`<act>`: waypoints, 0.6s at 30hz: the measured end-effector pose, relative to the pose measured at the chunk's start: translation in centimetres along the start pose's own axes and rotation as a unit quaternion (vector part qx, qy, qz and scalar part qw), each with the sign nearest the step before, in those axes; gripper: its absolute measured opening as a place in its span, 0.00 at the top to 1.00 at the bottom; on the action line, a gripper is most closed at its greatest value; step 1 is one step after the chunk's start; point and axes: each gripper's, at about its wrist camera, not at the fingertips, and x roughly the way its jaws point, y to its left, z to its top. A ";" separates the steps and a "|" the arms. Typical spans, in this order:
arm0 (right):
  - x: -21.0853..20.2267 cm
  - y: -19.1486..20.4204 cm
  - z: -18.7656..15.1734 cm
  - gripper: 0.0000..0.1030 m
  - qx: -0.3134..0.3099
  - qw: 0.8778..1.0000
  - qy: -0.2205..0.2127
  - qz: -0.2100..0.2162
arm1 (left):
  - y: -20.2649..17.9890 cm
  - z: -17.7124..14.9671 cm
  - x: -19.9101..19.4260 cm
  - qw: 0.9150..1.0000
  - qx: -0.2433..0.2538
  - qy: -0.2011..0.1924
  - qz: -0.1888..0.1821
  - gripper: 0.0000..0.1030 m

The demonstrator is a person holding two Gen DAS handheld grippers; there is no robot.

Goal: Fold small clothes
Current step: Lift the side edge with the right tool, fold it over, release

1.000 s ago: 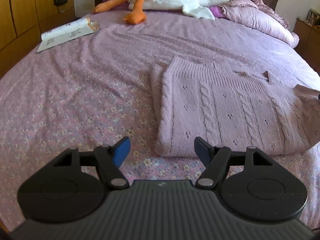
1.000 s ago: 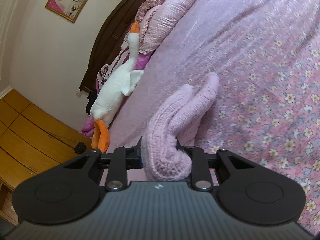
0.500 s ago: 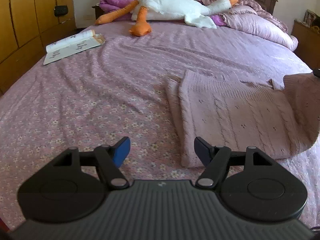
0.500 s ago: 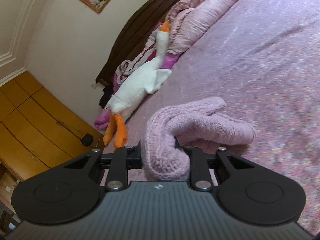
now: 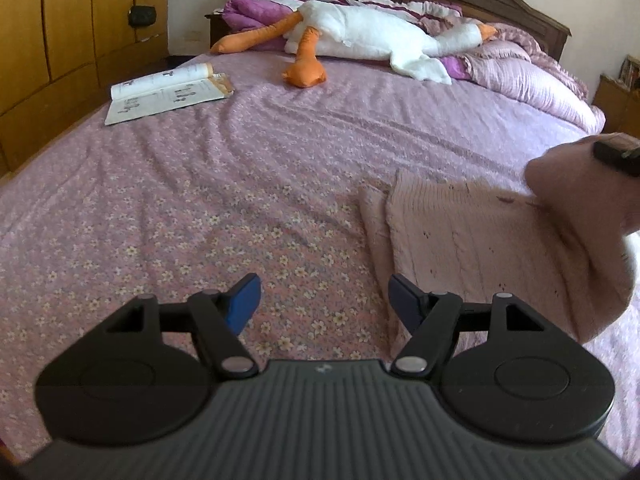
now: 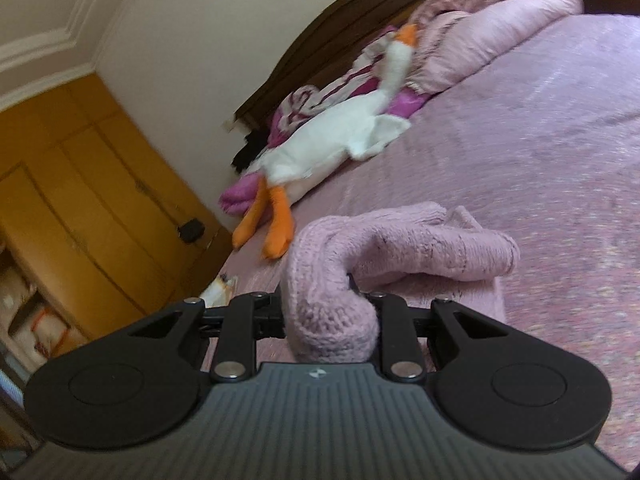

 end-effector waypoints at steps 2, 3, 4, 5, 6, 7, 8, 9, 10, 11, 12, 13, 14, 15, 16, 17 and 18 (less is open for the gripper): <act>1.2 1.6 -1.3 0.74 -0.023 1.000 0.013 0.002 | 0.4 -0.2 0.0 1.000 -0.008 -0.002 -0.006 0.30; 1.9 2.4 -2.2 0.74 -0.037 0.999 0.022 0.001 | 0.5 -0.3 0.1 1.000 -0.011 -0.001 -0.008 0.30; 2.6 3.1 -3.1 0.74 -0.048 0.998 0.032 0.000 | 0.7 -0.4 0.1 1.000 -0.012 0.000 -0.008 0.30; 3.4 3.8 -4.1 0.74 -0.061 0.997 0.041 -0.002 | 0.9 -0.6 0.2 1.000 -0.013 0.001 -0.008 0.30; 4.1 4.4 -5.3 0.74 -0.073 0.996 0.050 -0.005 | 1.1 -0.8 0.2 1.000 -0.016 0.001 -0.007 0.30; 4.6 4.8 -6.4 0.75 -0.082 0.995 0.057 -0.006 | 1.4 -0.9 0.2 1.000 -0.021 0.000 -0.006 0.30; 5.2 5.3 -7.5 0.75 -0.093 0.994 0.063 -0.008 | 1.7 -1.2 0.3 1.000 -0.030 -0.003 -0.008 0.30; 6.0 5.7 -8.6 0.75 -0.108 0.991 0.072 -0.012 | 2.1 -1.4 0.3 0.999 -0.037 -0.003 -0.011 0.30; 6.6 6.2 -9.7 0.75 -0.126 0.989 0.080 -0.017 | 2.4 -1.6 0.4 0.999 -0.044 -0.002 -0.014 0.30; 7.1 6.5 -10.6 0.74 -0.141 0.986 0.087 -0.024 | 2.7 -1.8 0.5 0.998 -0.051 -0.001 -0.020 0.30; 7.6 6.8 -11.5 0.74 -0.155 0.983 0.095 -0.032 | 3.0 -1.8 0.6 0.998 -0.057 0.000 -0.024 0.30; 8.0 7.1 -12.3 0.73 -0.166 0.980 0.103 -0.037 | 3.2 -1.9 0.7 0.998 -0.060 0.000 -0.028 0.30; 8.0 7.3 -12.9 0.73 -0.175 0.978 0.103 -0.041 | 3.4 -1.8 0.7 0.998 -0.062 0.000 -0.029 0.30; 7.9 7.5 -13.3 0.68 -0.181 0.978 0.100 -0.041 | 3.4 -1.7 0.8 0.998 -0.063 -0.001 -0.029 0.30; 7.8 7.6 -13.5 0.62 -0.184 0.977 0.098 -0.040 | 3.4 -1.6 0.8 0.998 -0.062 -0.003 -0.029 0.30; 7.6 7.8 -13.6 0.59 -0.183 0.977 0.101 -0.035 | 3.4 -1.4 0.9 0.998 -0.062 -0.005 -0.033 0.30; 7.3 7.9 -13.6 0.54 -0.178 0.978 0.105 -0.025 | 3.3 -1.1 0.9 0.997 -0.060 -0.008 -0.039 0.30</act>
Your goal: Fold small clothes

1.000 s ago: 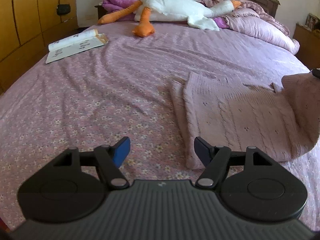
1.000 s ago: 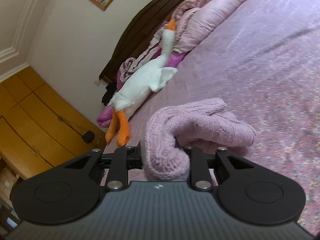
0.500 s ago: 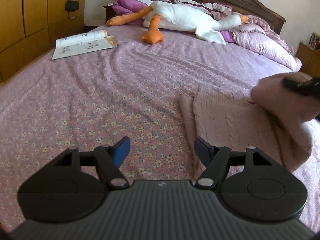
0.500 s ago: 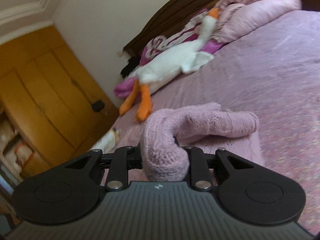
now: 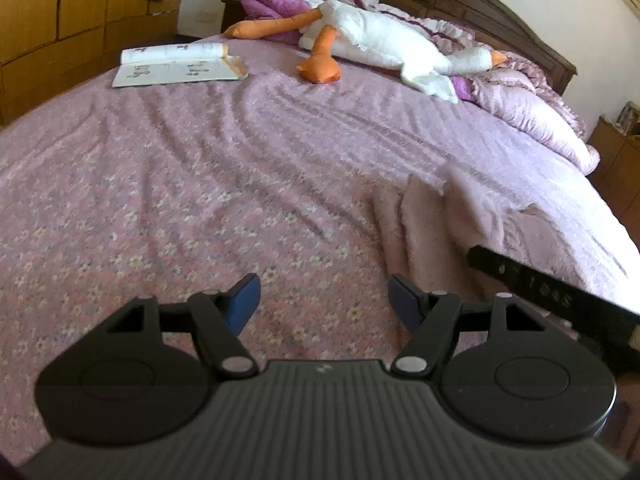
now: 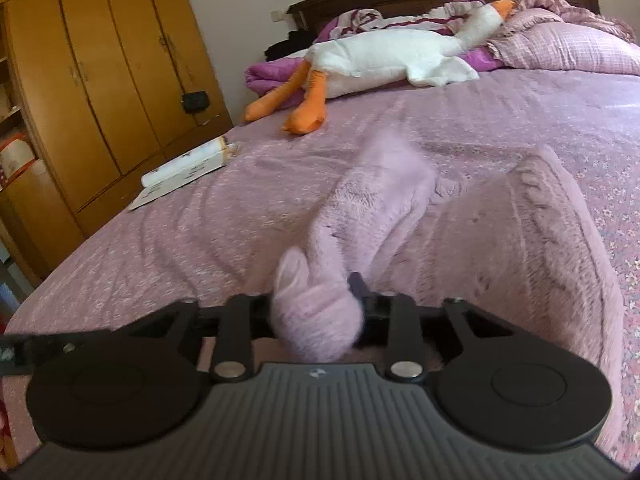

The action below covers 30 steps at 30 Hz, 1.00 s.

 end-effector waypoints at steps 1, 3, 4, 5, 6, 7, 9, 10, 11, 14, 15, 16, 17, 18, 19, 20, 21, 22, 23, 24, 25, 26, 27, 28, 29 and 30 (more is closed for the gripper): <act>-0.6 0.0 -0.1 0.51 0.004 1.000 0.000 0.011 | -0.2 0.2 0.0 1.000 0.002 -0.003 -0.009 0.30; -2.0 0.1 -0.2 0.49 0.014 1.000 -0.006 0.025 | -0.8 0.7 0.2 1.000 0.003 -0.009 -0.029 0.30; -2.9 0.2 -0.2 0.48 0.017 0.999 -0.009 0.029 | -1.1 1.0 0.4 0.999 0.003 -0.011 -0.038 0.30; -3.6 0.0 0.1 0.47 0.016 0.999 -0.010 0.031 | -1.4 1.2 0.6 0.999 0.001 -0.009 -0.049 0.30; -4.4 -0.3 0.3 0.44 0.014 0.999 -0.012 0.030 | -1.9 1.5 1.1 0.998 -0.002 -0.003 -0.059 0.30; -5.4 -0.5 0.4 0.41 0.011 0.999 -0.016 0.025 | -2.4 1.7 1.6 0.998 -0.005 0.002 -0.068 0.30; -7.3 -1.2 0.8 0.37 0.007 1.000 -0.025 0.010 | -3.5 2.1 2.7 0.996 -0.005 0.011 -0.088 0.30; -8.1 -1.6 0.9 0.35 0.007 1.000 -0.030 0.001 | -4.2 2.3 3.4 0.995 -0.004 0.015 -0.096 0.30; -9.0 -2.1 1.1 0.34 0.008 0.999 -0.034 -0.008 | -4.7 2.3 4.0 0.995 -0.003 0.020 -0.102 0.30; -11.1 -4.0 1.2 0.30 0.021 0.998 -0.046 -0.032 | -6.2 2.4 6.3 0.992 -0.005 0.037 -0.120 0.30; -11.6 -4.7 1.1 0.28 0.028 0.998 -0.046 -0.041 | -6.6 2.4 6.9 0.991 -0.004 0.038 -0.125 0.30; -12.0 -5.5 1.0 0.27 0.036 0.997 -0.046 -0.050 | -7.0 2.2 7.5 0.991 -0.001 0.041 -0.127 0.30; -12.3 -6.2 0.9 0.27 0.046 0.996 -0.043 -0.058 | -7.2 2.2 8.0 0.991 0.000 0.046 -0.127 0.30; -12.5 -6.9 0.7 0.26 0.055 0.996 -0.038 -0.064 | -7.5 2.0 8.6 0.990 -0.001 0.051 -0.130 0.30; -12.5 -7.5 0.5 0.26 0.062 0.995 -0.033 -0.069 | -7.6 1.8 9.2 0.989 -0.007 0.055 -0.138 0.30; -12.6 -8.1 0.3 0.25 0.068 0.995 -0.028 -0.075 | -7.6 1.6 9.8 0.988 -0.014 0.060 -0.145 0.30; -12.7 -8.6 0.2 0.25 0.072 0.994 -0.020 -0.083 | -7.7 1.4 10.4 0.986 -0.021 0.067 -0.149 0.30; -12.7 -9.0 0.1 0.24 0.077 0.993 -0.014 -0.090 | -7.6 1.1 10.8 0.986 -0.026 0.070 -0.149 0.30; -12.9 -9.5 0.1 0.24 0.081 0.992 -0.010 -0.097 | -7.8 0.9 11.1 0.987 -0.024 0.066 -0.147 0.30; -13.1 -9.7 -0.1 0.24 0.083 0.991 -0.008 -0.101 | -7.9 0.8 11.3 0.987 -0.020 0.059 -0.147 0.30; -13.5 -10.0 -0.1 0.24 0.084 0.991 -0.008 -0.106 | -8.0 0.7 11.4 0.988 -0.016 0.050 -0.148 0.30; -13.9 -10.2 -0.1 0.24 0.083 0.990 -0.008 -0.112 | -8.2 0.6 11.5 0.988 -0.015 0.043 -0.148 0.30; -14.2 -10.2 -0.1 0.23 0.081 0.990 -0.009 -0.117 | -8.4 0.6 11.7 0.988 -0.015 0.039 -0.148 0.30; -14.6 -10.4 -0.1 0.23 0.081 0.989 -0.010 -0.122 | -8.6 0.5 11.9 0.988 -0.014 0.035 -0.147 0.30; -14.9 -10.5 0.0 0.23 0.080 0.989 -0.011 -0.125 | -8.9 0.6 12.1 0.989 -0.014 0.033 -0.147 0.30; -15.3 -10.6 0.2 0.22 0.080 0.989 -0.012 -0.127 | -9.1 0.6 12.2 0.988 -0.012 0.031 -0.148 0.30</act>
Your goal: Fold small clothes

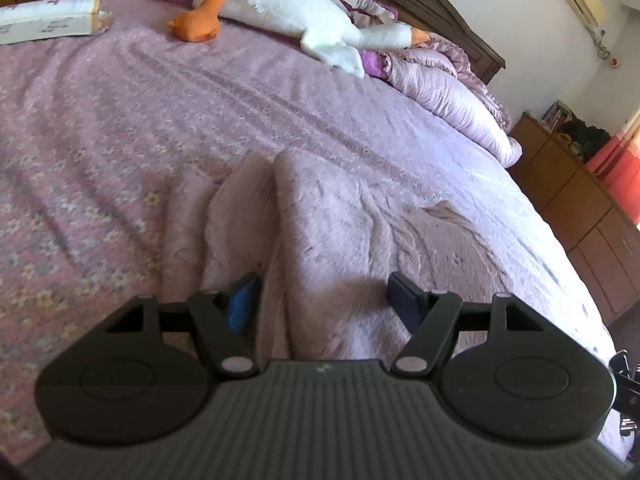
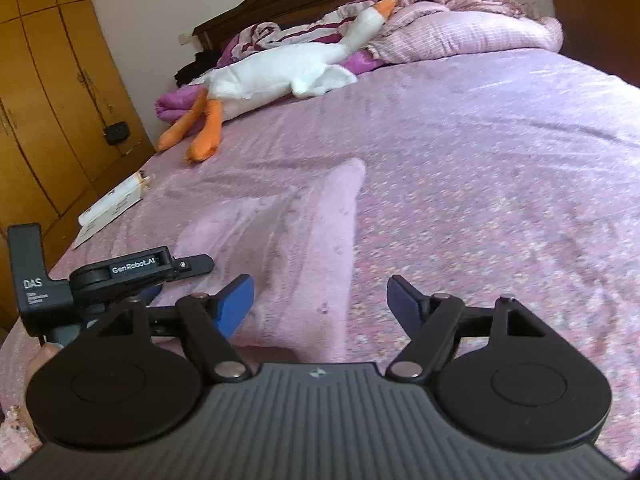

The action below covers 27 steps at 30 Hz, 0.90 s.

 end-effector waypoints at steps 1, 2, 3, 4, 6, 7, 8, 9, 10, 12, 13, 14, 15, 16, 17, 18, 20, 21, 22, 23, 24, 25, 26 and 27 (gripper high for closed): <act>-0.2 -0.2 0.2 0.22 -0.001 1.000 -0.002 -0.002 | -0.2 0.1 0.2 1.000 0.004 -0.001 -0.002 0.30; -0.5 -0.5 0.3 0.22 -0.001 1.000 -0.007 -0.004 | -0.5 0.1 0.4 1.000 0.009 -0.003 -0.001 0.31; -0.8 -0.7 0.5 0.21 0.003 1.000 -0.011 -0.007 | -0.7 0.0 0.5 1.000 0.014 -0.005 0.002 0.31; -1.0 -1.1 0.6 0.21 0.009 1.000 -0.013 -0.011 | -0.9 -0.1 0.6 1.000 0.019 -0.005 0.005 0.31; -1.2 -1.5 1.0 0.21 0.020 1.000 -0.014 -0.010 | -1.1 -0.3 0.6 1.000 0.022 -0.008 0.009 0.31; -1.3 -1.5 1.2 0.21 0.023 1.000 -0.015 -0.010 | -1.0 -0.3 0.6 1.000 0.020 -0.009 0.009 0.31; -1.3 -1.6 1.3 0.21 0.026 0.999 -0.016 -0.012 | -1.1 -0.5 0.6 1.000 0.017 -0.010 0.009 0.32; -1.3 -1.7 1.4 0.21 0.029 0.999 -0.017 -0.014 | -1.1 -0.5 0.6 1.000 0.016 -0.012 0.009 0.33; -1.4 -1.9 1.5 0.21 0.033 0.999 -0.018 -0.015 | -1.1 -0.6 0.6 1.000 0.015 -0.014 0.012 0.34; -1.7 -2.1 1.6 0.21 0.039 0.999 -0.019 -0.012 | -1.1 -0.5 0.4 1.000 0.013 -0.016 0.015 0.58; -1.9 -2.1 1.6 0.21 0.039 0.999 -0.020 -0.010 | -1.1 -0.5 0.2 1.000 0.010 -0.017 0.014 0.67; -2.0 -2.2 1.7 0.21 0.036 0.999 -0.022 -0.009 | -1.0 -0.4 0.0 1.000 0.005 -0.019 0.011 0.78; -2.2 -2.3 1.8 0.21 0.033 0.999 -0.025 -0.009 | -0.8 -0.2 -0.2 1.000 -0.002 -0.018 0.007 0.79; -2.4 -2.4 1.9 0.21 0.032 0.999 -0.028 -0.010 | -0.7 -0.1 -0.5 1.000 -0.005 -0.019 0.007 0.79; -2.6 -2.5 2.0 0.21 0.034 0.999 -0.031 -0.010 | -0.8 0.0 -0.6 1.000 -0.003 -0.021 0.009 0.80; -2.7 -2.5 2.1 0.21 0.038 0.999 -0.032 -0.009 | -1.1 0.0 -0.9 1.000 0.003 -0.024 0.011 0.80; -3.0 -2.6 2.2 0.21 0.042 0.999 -0.034 -0.005 | -1.8 0.0 -1.5 0.999 0.018 -0.031 0.014 0.80; -3.2 -2.7 2.2 0.21 0.041 0.998 -0.037 -0.003 | -2.2 0.2 -1.9 0.999 0.025 -0.035 0.013 0.80; -3.3 -2.7 2.3 0.21 0.040 0.998 -0.039 -0.001 | -2.6 0.4 -2.3 0.999 0.031 -0.039 0.011 0.81; -3.5 -2.7 2.4 0.21 0.039 0.998 -0.039 -0.001 | -2.9 0.6 -2.7 0.998 0.037 -0.042 0.010 0.81; -3.6 -2.7 2.6 0.21 0.038 0.998 -0.041 0.001 | -3.2 0.8 -2.9 0.998 0.044 -0.044 0.013 0.81; -3.7 -2.7 2.7 0.21 0.039 0.998 -0.044 0.003 | -3.4 1.0 -3.3 0.997 0.051 -0.048 0.019 0.81; -3.9 -2.7 2.9 0.21 0.039 0.998 -0.046 0.005 | -3.4 1.2 -3.6 0.997 0.055 -0.050 0.023 0.81; -4.0 -2.6 3.1 0.21 0.038 0.998 -0.049 0.007 | -3.4 1.4 -3.9 0.997 0.057 -0.051 0.027 0.81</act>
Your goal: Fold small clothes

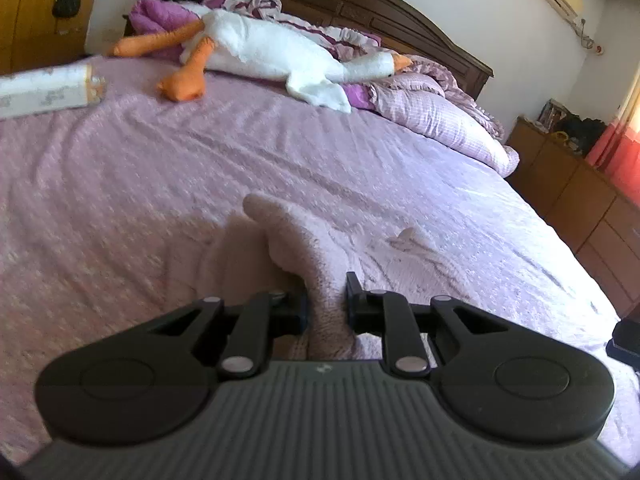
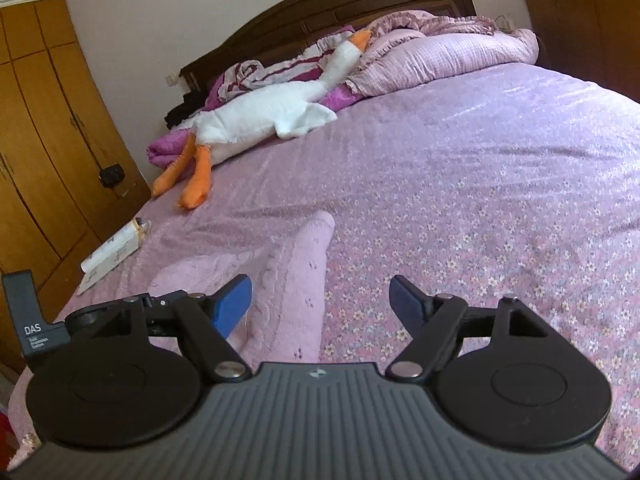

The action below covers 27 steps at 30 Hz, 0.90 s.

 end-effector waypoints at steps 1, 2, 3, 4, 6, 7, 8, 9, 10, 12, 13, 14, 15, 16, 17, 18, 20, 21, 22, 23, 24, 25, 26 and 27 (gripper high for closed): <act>0.0 0.1 0.2 0.21 0.000 1.000 -0.003 0.002 | 0.2 0.2 -0.3 1.000 0.000 -0.001 0.004 0.81; 0.0 0.2 0.3 0.21 0.002 1.000 -0.006 0.003 | 0.5 0.3 -0.5 1.000 -0.001 -0.002 0.007 0.81; 0.1 0.2 0.3 0.21 0.004 1.000 -0.006 0.006 | 1.0 0.3 -0.8 1.000 -0.002 -0.003 0.012 0.81; 0.2 0.3 0.3 0.21 0.007 1.000 -0.005 0.011 | 1.5 0.2 -1.0 1.000 -0.002 -0.002 0.019 0.81; 0.7 0.6 0.2 0.21 0.008 1.000 0.000 0.016 | 2.6 -0.2 -1.2 0.999 -0.004 0.000 0.034 0.80; 1.0 0.9 0.1 0.21 0.006 1.000 0.003 0.017 | 3.2 -0.5 -1.2 0.999 -0.007 0.003 0.041 0.80; 1.2 1.3 -0.1 0.21 0.002 1.000 0.007 0.019 | 3.8 -0.9 -1.1 0.999 -0.011 0.007 0.045 0.80; 1.5 1.7 -0.2 0.21 -0.004 1.000 0.011 0.022 | 4.4 -1.2 -1.0 0.999 -0.017 0.013 0.046 0.80; 1.8 2.1 -0.4 0.21 -0.009 1.000 0.013 0.024 | 4.8 -1.5 -0.8 0.999 -0.021 0.021 0.043 0.80; 2.4 2.9 -0.6 0.21 -0.021 0.999 0.017 0.026 | 5.3 -1.7 -0.5 0.999 -0.021 0.026 0.038 0.80; 2.7 3.3 -0.8 0.21 -0.026 0.999 0.020 0.026 | 5.3 -1.7 -0.5 0.999 -0.017 0.024 0.037 0.80; 3.1 3.6 -0.9 0.21 -0.030 0.999 0.022 0.026 | 5.2 -1.8 -0.6 0.999 -0.013 0.021 0.038 0.79; 3.4 3.8 -1.0 0.21 -0.032 0.999 0.024 0.026 | 5.0 -1.8 -0.7 0.999 -0.012 0.019 0.039 0.78; 3.7 3.9 -1.1 0.21 -0.032 0.999 0.026 0.028 | 5.0 -1.7 -0.8 0.999 -0.013 0.019 0.038 0.77; 4.1 4.1 -1.2 0.21 -0.033 0.999 0.028 0.029 | 5.0 -1.7 -0.8 0.999 -0.016 0.020 0.039 0.76; 4.4 4.1 -1.3 0.21 -0.033 0.999 0.030 0.030 | 5.0 -1.6 -1.0 0.999 -0.019 0.021 0.040 0.75; 5.0 4.2 -1.6 0.21 -0.029 0.999 0.032 0.033 | 4.9 -1.2 -1.3 0.999 -0.015 0.028 0.039 0.73; 5.3 4.2 -1.7 0.21 -0.027 0.999 0.034 0.033 | 4.8 -1.0 -1.4 0.999 -0.008 0.030 0.040 0.70; 5.6 4.1 -1.7 0.21 -0.025 0.999 0.035 0.033 | 4.7 -0.8 -1.6 0.999 -0.001 0.031 0.043 0.67; 5.9 4.1 -1.7 0.21 -0.024 0.999 0.036 0.033 | 4.7 -0.5 -2.0 0.999 0.006 0.027 0.047 0.60; 6.2 4.0 -1.7 0.20 -0.024 0.998 0.035 0.035 | 4.8 -0.4 -2.3 0.998 0.009 0.021 0.050 0.50; 6.4 3.9 -1.7 0.18 -0.022 0.999 0.034 0.035 | 4.9 -0.2 -2.5 0.998 0.010 0.016 0.052 0.45; 6.8 3.8 -1.7 0.16 -0.018 0.999 0.032 0.035 | 5.1 -0.1 -2.6 0.998 0.009 0.011 0.055 0.37; 7.2 3.5 -1.7 0.15 -0.010 0.999 0.031 0.036 | 5.3 0.0 -2.6 0.998 0.005 0.007 0.059 0.33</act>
